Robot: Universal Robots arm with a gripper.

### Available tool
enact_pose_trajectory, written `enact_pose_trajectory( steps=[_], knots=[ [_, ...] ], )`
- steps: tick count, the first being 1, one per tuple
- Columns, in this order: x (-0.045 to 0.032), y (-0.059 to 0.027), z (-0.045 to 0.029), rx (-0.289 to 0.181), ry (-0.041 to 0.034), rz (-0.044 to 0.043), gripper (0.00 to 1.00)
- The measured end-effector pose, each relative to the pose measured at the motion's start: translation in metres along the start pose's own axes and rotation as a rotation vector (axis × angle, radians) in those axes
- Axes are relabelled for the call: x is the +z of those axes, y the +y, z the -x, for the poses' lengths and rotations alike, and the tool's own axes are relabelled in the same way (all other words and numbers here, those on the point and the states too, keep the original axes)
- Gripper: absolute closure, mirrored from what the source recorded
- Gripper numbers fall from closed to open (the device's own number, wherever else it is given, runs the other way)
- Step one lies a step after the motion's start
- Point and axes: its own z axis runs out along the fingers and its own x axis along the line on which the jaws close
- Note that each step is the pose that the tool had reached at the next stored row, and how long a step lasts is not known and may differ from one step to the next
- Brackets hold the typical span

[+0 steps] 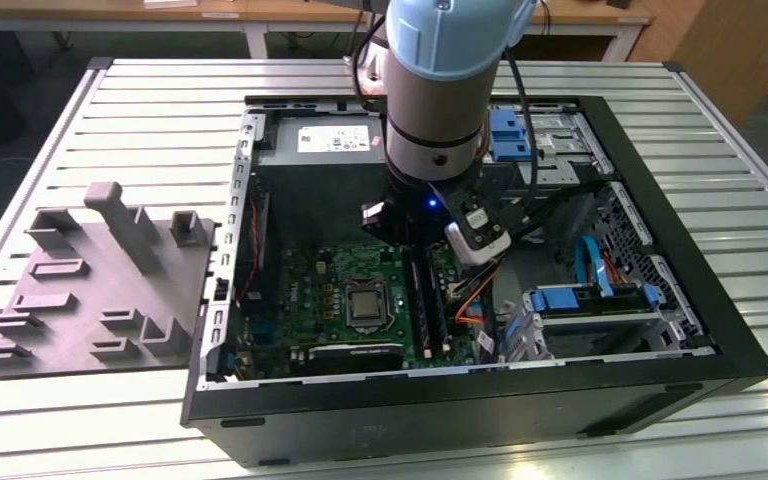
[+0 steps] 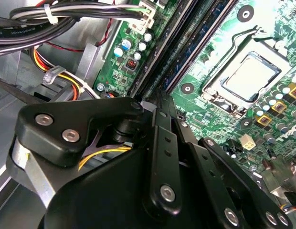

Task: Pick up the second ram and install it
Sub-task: 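Press down the second ram until it locks into place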

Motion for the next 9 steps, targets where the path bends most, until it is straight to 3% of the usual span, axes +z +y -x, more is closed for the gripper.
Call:
enact_pose_trajectory(
  steps=[5,9],
  knots=[
    [-0.0013,0.0002,0.0001,0.0,-0.0005,0.001,0.9],
    [-0.0109,0.0011,0.0005,0.0,-0.0001,0.0003,0.9]
  ],
)
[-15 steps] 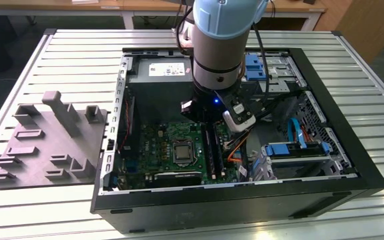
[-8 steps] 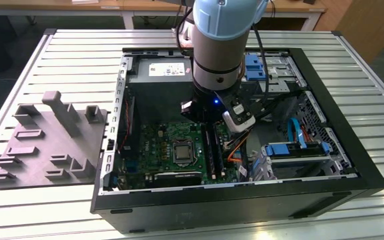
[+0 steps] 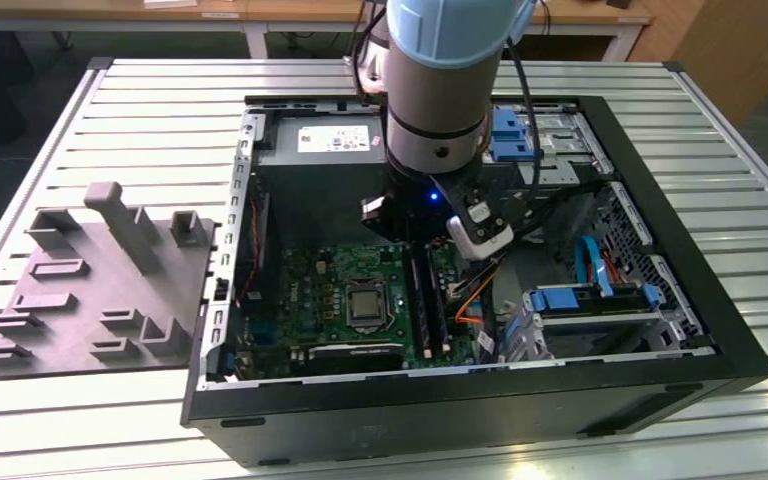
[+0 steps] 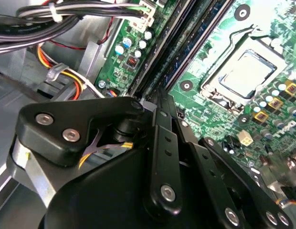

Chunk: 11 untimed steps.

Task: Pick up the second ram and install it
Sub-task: 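Press down the second ram until it locks into place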

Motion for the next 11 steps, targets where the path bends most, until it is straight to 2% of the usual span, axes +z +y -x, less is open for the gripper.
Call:
enact_pose_trajectory(
  steps=[4,11],
  knots=[
    [-0.0105,0.001,0.0005,0.0,0.0,0.0,0.9],
    [-0.012,-0.0019,0.0006,0.0,0.0001,-0.0008,0.9]
  ],
)
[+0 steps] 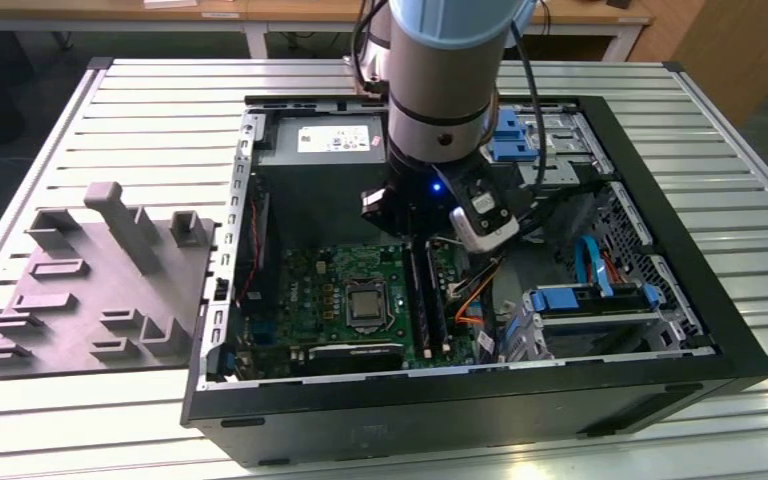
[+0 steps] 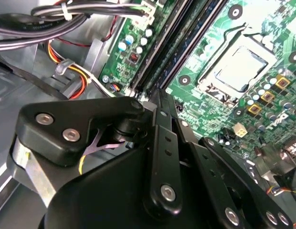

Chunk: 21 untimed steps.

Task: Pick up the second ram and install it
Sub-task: 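Press down the second ram until it locks into place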

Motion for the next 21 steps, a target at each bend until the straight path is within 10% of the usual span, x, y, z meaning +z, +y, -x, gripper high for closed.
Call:
enact_pose_trajectory(
  steps=[21],
  knots=[
    [-0.0027,-0.0298,0.0007,0.0,-0.0003,-0.0106,0.9]
  ],
)
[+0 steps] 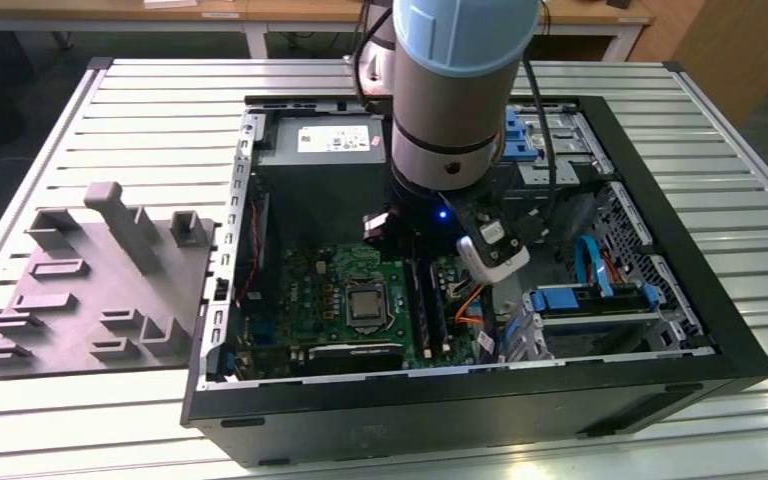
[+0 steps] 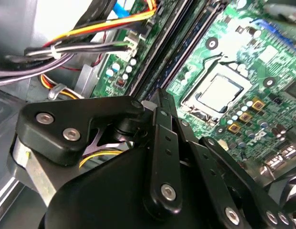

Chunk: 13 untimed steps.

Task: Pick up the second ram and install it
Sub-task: 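Press down the second ram until it locks into place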

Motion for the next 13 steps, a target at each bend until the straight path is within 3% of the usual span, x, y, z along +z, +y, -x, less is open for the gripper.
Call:
enact_pose_trajectory(
  steps=[13],
  knots=[
    [-0.0011,-0.0236,0.0005,0.0,0.0,-0.0001,0.9]
  ],
)
